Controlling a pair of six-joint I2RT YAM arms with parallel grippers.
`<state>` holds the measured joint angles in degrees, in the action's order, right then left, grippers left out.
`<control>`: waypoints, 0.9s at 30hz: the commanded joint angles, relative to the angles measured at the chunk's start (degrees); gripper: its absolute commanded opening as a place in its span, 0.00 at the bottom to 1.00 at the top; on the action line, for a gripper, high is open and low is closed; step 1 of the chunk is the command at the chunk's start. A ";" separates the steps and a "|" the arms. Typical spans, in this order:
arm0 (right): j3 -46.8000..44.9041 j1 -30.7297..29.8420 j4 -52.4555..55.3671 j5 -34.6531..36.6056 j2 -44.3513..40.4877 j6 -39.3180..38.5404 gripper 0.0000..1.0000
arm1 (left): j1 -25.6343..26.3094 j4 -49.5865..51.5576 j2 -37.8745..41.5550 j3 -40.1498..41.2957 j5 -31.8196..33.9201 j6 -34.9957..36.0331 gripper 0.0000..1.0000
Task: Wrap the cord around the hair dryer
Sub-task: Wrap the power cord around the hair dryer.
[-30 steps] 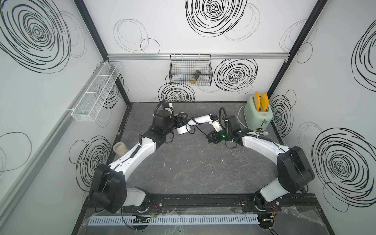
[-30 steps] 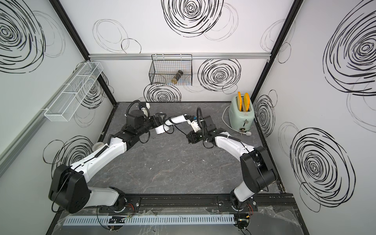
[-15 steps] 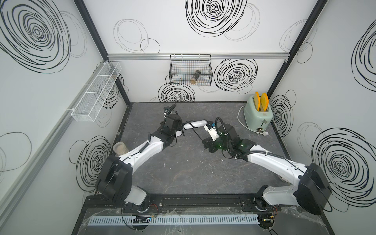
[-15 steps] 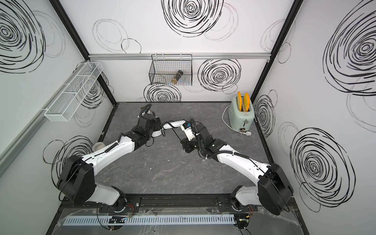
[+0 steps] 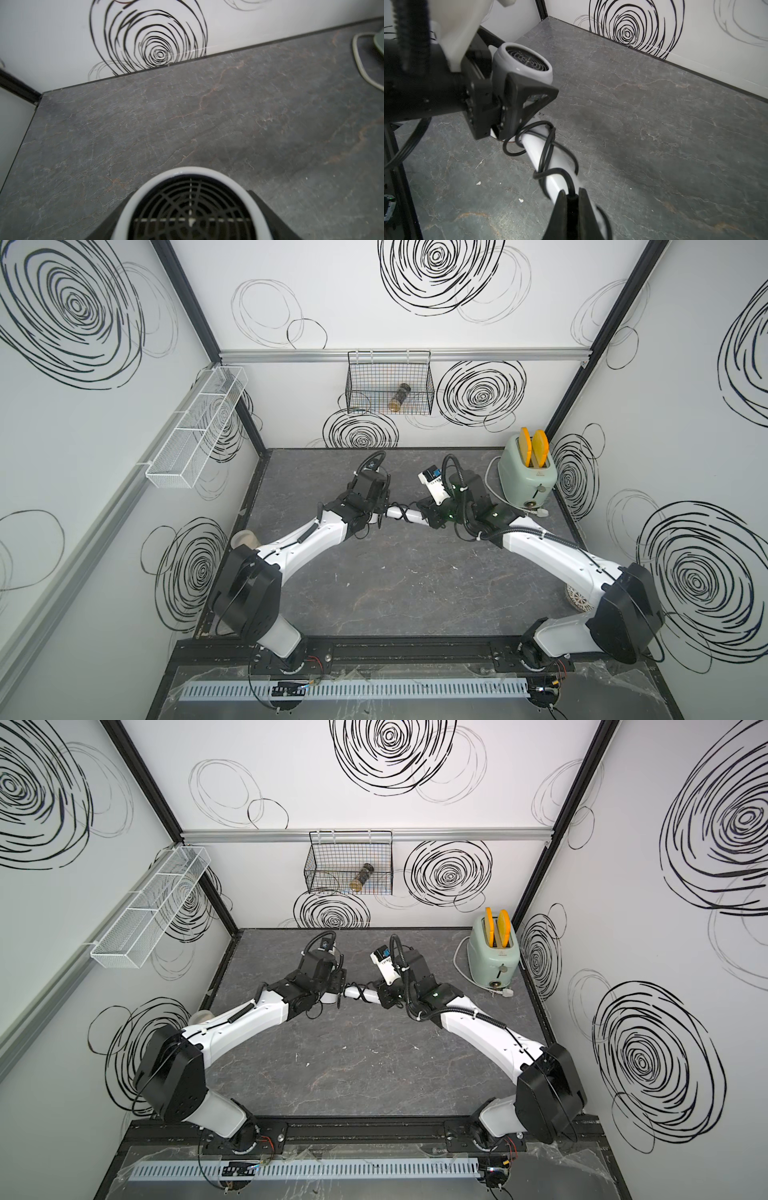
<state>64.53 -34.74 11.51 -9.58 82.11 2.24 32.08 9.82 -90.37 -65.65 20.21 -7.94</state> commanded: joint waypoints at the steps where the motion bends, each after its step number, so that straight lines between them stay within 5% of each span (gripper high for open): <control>1: 3.71 3.13 0.57 -2.36 1.77 -5.11 0.00 | 1.06 4.64 -1.01 -2.55 -9.01 9.49 0.00; 7: 2.81 8.44 -0.10 -13.35 5.29 -9.16 0.00 | -2.73 4.95 -1.66 -1.52 -23.76 7.25 0.00; 14: -2.14 13.49 -7.01 -28.82 6.35 -3.58 0.00 | -13.94 -5.77 -0.13 4.60 -42.22 -7.10 0.00; 27: -15.75 12.75 -29.36 -30.71 10.71 26.60 0.00 | -15.46 -11.09 0.13 7.41 -28.62 -25.69 0.00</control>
<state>52.01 -22.00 -11.84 -44.34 91.48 18.98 17.28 3.73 -92.05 -57.71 -13.43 -26.74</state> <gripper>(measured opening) 0.089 0.775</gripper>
